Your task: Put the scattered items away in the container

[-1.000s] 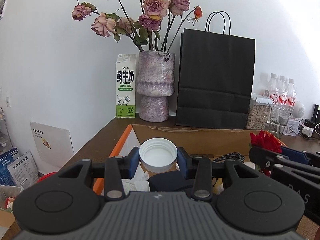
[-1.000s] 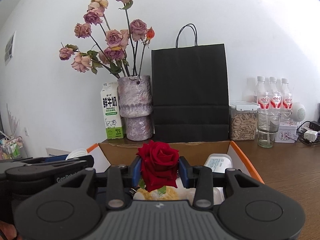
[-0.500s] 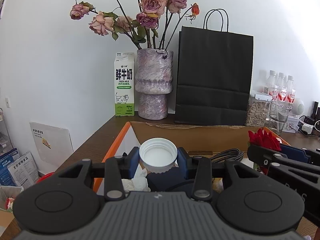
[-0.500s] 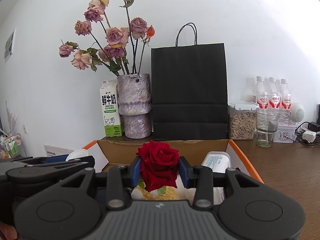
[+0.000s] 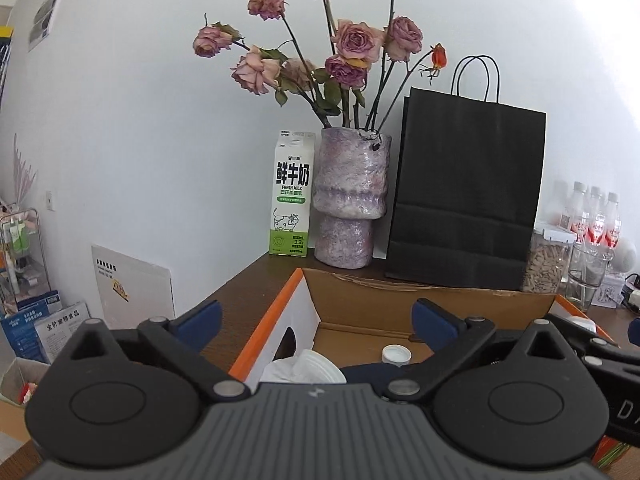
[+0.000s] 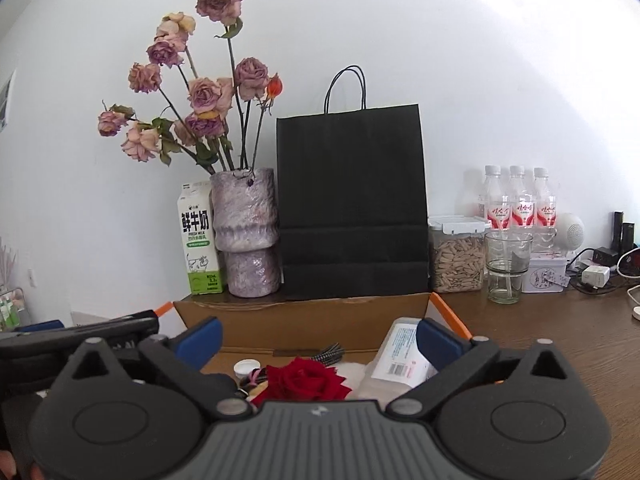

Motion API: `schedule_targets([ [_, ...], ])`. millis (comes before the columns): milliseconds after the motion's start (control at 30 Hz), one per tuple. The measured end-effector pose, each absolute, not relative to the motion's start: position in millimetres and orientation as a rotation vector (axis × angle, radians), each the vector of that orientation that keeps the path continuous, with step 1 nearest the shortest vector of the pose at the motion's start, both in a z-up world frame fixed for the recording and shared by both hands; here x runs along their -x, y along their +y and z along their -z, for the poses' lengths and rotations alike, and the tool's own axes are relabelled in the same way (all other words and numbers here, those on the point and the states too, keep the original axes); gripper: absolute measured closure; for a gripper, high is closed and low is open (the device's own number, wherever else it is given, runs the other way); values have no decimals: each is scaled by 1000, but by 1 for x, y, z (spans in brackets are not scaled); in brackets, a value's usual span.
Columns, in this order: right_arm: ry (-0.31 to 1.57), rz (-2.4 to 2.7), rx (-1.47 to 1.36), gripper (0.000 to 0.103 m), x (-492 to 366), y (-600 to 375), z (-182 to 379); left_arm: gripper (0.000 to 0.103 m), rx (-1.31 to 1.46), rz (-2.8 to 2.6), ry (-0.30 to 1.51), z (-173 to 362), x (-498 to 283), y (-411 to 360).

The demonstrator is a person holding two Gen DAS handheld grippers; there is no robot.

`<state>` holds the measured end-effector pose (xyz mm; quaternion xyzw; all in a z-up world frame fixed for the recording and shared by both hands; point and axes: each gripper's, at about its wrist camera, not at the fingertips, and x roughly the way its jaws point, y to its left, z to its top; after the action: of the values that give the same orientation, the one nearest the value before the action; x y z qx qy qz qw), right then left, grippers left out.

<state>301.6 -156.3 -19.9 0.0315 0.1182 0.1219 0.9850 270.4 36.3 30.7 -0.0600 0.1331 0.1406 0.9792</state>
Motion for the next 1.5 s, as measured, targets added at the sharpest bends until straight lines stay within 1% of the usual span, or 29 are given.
schedule_targets([
  [600,242,-231,-56,0,-302,-155,22,0,124,-286,299,-27,-274,36],
  [1500,232,-239,-39,0,-297,-151,22,0,124,-290,299,-27,-273,37],
])
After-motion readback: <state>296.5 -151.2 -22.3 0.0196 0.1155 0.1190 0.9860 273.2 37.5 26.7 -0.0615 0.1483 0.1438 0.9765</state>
